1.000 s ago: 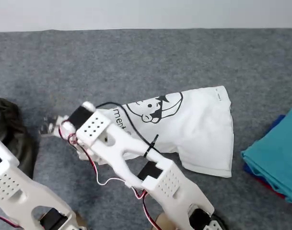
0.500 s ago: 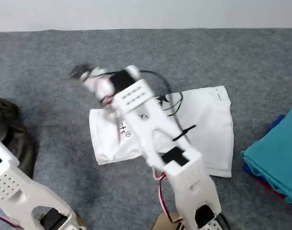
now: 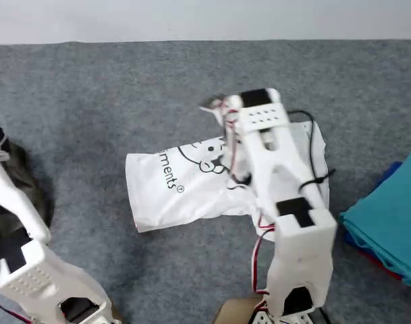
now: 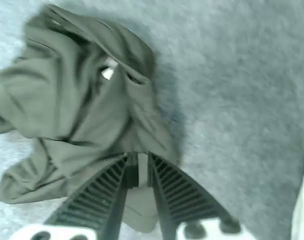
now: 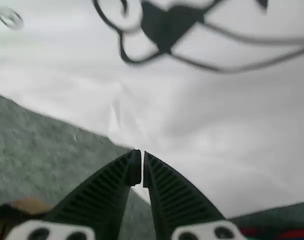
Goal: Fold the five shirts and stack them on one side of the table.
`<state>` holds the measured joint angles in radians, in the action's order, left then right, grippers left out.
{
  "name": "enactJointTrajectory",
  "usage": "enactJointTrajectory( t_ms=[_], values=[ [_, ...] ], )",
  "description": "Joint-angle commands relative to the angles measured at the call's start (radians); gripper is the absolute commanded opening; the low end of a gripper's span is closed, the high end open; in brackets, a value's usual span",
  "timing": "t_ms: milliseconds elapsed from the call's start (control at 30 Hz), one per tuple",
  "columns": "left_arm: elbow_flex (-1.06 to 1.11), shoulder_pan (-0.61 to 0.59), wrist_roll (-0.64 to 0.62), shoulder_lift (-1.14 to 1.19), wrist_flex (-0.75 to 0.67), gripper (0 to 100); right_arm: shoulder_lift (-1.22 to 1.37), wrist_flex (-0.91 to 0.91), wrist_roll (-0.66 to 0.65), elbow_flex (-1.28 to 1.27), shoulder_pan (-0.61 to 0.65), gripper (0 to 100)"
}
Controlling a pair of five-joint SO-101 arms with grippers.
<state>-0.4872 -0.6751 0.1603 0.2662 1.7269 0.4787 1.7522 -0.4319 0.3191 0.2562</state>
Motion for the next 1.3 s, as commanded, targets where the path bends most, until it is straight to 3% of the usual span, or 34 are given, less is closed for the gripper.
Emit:
enactJointTrajectory(
  t_ms=[0,233,500,733,933,1267],
  values=[
    [0.038,0.068,-0.005,-0.055,0.009,4,-0.081,-0.005,-0.021,-0.100,-0.082,1.0],
    [0.068,0.141,-0.008,-0.055,-0.025,4,-0.059,-0.128,-0.071,-0.262,-0.156,1.0],
    [0.068,0.149,-0.006,-0.055,-0.035,4,-0.068,-0.110,-0.074,-0.319,-0.252,1.0],
    [0.068,0.147,-0.005,-0.055,-0.054,4,-0.325,-0.117,-0.064,-0.322,-0.076,1.0],
    [0.070,0.147,-0.009,-0.055,-0.069,4,-0.298,-0.209,0.034,-0.344,0.105,1.0],
    [0.070,0.146,-0.009,-0.055,-0.081,4,-0.085,-0.291,0.020,-0.368,0.038,1.0]
  ],
)
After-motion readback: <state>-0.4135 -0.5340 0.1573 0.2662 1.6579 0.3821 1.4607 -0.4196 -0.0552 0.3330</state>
